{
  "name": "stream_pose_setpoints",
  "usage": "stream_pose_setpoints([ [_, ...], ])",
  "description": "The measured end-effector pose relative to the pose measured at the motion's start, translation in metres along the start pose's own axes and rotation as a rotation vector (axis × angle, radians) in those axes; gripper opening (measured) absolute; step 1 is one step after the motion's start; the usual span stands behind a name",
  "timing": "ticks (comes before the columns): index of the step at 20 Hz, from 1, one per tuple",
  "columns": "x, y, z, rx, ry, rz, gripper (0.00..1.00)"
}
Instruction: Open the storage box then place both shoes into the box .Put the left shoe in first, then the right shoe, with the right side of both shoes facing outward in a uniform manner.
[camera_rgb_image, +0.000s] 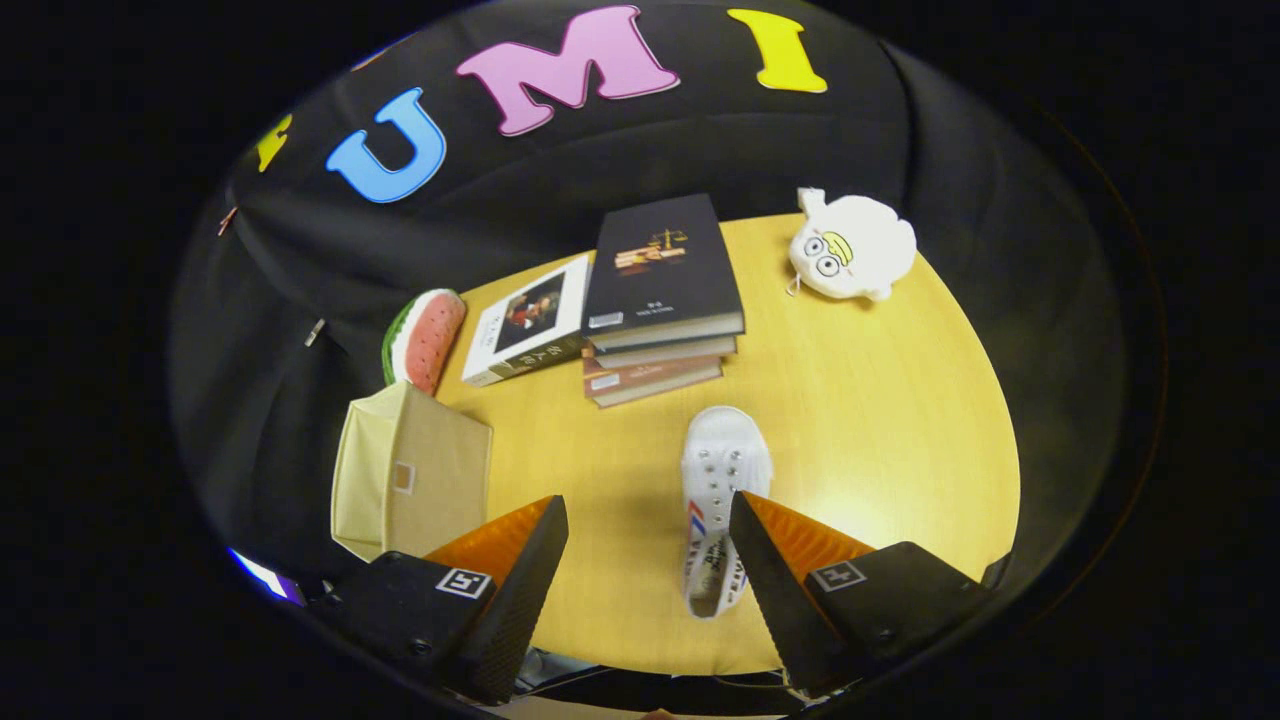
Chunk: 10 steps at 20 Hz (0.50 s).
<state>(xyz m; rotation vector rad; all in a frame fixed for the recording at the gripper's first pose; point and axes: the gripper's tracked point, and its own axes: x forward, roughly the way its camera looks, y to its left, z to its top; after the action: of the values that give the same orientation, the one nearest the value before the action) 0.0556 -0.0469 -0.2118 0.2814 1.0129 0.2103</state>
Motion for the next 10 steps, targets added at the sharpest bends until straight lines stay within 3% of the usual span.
stream_pose_setpoints([
  [4,0.025,-0.047,-0.026,-0.002,0.087,-0.027,0.99],
  [10,0.067,-0.079,-0.062,0.019,0.221,-0.03,0.99],
])
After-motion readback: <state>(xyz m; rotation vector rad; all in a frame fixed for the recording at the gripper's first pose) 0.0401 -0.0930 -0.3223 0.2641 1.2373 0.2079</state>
